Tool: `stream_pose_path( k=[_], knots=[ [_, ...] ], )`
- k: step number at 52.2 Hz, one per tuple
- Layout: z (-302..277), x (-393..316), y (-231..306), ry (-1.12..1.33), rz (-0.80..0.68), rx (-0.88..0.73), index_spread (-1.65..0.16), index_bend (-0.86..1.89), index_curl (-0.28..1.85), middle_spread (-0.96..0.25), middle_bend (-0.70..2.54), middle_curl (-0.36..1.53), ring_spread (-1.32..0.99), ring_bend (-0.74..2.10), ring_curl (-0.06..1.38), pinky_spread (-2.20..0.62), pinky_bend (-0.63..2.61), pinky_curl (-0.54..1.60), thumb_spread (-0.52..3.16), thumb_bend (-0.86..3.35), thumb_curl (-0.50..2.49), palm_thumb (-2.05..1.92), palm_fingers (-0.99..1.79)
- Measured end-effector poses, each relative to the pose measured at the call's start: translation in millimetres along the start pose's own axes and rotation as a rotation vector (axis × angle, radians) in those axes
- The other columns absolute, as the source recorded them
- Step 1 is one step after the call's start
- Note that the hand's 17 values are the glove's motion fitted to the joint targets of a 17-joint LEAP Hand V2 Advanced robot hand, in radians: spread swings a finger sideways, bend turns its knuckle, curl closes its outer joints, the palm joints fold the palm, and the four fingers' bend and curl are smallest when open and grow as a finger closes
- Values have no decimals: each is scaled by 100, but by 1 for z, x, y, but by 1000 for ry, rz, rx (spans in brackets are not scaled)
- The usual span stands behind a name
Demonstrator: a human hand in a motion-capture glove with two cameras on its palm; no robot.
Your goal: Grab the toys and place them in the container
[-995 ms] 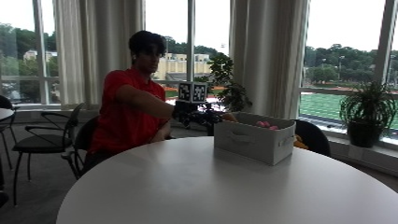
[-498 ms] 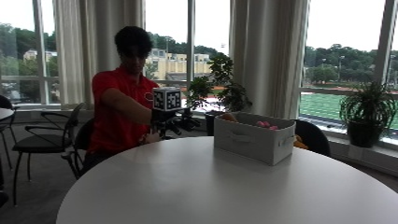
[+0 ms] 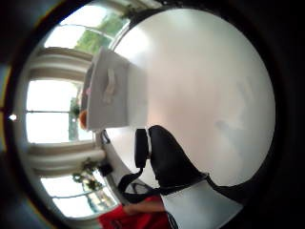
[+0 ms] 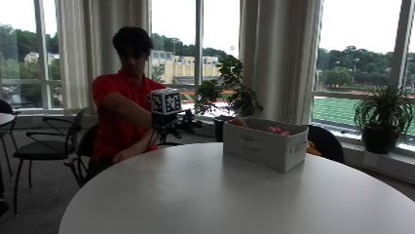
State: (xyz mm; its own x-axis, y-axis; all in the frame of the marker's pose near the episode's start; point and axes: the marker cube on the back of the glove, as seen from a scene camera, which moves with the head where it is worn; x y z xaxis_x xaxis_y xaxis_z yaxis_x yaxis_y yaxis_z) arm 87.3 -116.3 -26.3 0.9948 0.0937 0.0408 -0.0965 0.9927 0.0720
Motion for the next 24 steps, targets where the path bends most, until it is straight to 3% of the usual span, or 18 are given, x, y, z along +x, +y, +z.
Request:
stream_pose_path(
  k=[12, 24],
  knots=[
    [-2, -10, 23, 14, -25, -6, -38, 9, 14, -8, 16, 27, 5, 19, 31, 12, 120, 33, 115, -4, 30, -3, -18],
    [-6, -2, 2, 13, -28, 8, -38, 10, 13, -8, 15, 27, 5, 19, 32, 12, 120, 33, 114, -4, 29, -3, -18]
  ],
)
